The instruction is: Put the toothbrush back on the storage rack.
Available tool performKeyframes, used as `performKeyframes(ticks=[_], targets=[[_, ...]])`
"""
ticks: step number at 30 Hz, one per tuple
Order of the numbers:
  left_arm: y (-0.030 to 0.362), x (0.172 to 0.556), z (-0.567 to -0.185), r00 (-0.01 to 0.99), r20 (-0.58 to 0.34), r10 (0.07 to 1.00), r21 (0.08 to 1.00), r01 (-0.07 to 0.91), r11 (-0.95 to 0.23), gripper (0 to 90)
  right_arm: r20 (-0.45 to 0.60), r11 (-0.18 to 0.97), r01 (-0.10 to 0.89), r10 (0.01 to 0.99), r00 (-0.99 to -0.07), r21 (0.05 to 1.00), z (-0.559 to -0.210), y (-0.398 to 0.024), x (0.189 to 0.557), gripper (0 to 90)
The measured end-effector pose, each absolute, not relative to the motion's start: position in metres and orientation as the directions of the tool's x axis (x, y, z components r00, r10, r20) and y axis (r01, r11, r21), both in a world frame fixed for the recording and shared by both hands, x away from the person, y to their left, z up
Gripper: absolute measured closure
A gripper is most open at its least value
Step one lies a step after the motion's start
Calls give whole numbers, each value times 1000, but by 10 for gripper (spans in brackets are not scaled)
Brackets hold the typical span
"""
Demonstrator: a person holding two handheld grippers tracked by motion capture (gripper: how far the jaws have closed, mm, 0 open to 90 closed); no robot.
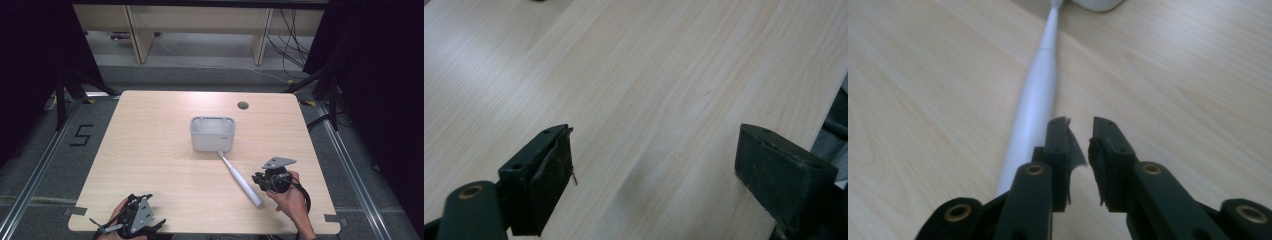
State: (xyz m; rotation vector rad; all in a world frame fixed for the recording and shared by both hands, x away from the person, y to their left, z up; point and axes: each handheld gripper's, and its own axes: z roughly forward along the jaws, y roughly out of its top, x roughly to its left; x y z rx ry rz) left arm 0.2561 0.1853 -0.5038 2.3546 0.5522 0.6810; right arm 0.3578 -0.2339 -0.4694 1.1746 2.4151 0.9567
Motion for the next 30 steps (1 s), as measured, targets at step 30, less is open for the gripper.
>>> performKeyframes(ticks=[30], targets=[[186,256,-503,778,325,538,663,219,-716,149,46,591,663,729,-683,461,-463,-178,401,486]])
